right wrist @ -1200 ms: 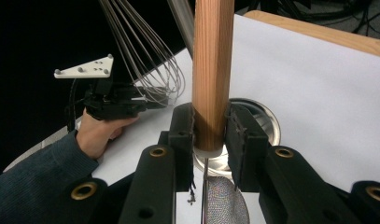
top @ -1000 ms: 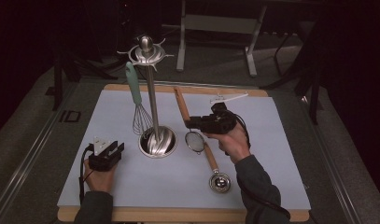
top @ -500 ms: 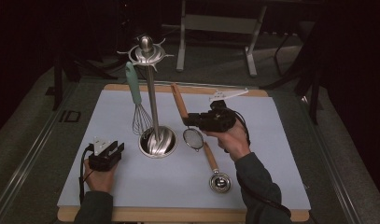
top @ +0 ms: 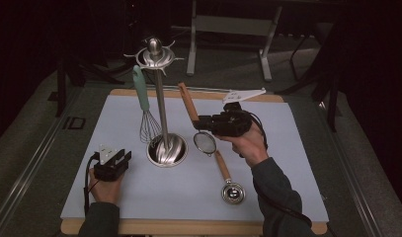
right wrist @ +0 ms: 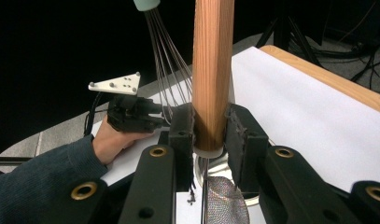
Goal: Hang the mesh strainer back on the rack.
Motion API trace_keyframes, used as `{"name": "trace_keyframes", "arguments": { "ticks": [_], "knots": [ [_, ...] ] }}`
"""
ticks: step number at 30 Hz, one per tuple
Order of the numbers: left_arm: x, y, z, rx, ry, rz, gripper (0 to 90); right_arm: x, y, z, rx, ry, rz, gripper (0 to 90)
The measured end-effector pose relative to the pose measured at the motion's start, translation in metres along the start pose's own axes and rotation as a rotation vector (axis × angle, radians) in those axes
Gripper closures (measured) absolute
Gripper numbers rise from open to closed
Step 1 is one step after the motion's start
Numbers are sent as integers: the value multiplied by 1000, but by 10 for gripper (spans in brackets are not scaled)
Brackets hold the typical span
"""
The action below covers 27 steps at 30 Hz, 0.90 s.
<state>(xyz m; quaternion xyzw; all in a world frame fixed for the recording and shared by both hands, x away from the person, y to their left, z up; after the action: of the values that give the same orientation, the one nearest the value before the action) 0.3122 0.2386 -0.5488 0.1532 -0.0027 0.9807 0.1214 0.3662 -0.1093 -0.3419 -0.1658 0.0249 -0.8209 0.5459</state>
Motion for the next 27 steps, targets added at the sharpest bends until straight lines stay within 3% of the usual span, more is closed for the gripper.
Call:
{"name": "trace_keyframes", "arguments": {
  "ticks": [16,27],
  "knots": [
    [0,0,0,-1,-1,1,693,7,-11,21,34,44,38,730],
    [0,0,0,0,0,-1,693,8,-27,36,73,78,93,730]
  ]
}}
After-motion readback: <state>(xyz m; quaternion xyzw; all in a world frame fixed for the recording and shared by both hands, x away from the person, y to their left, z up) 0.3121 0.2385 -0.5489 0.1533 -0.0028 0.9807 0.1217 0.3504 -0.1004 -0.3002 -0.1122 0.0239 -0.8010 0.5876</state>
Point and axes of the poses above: each handheld gripper's, and its own axes: x roughly backward along the jaws, z roughly out of its top, y roughly to its right, the point moved 2 cm from there along -x, roughly forward along the jaws, and after that the axes turned 13 degrees about y, right-handed, at the moved point
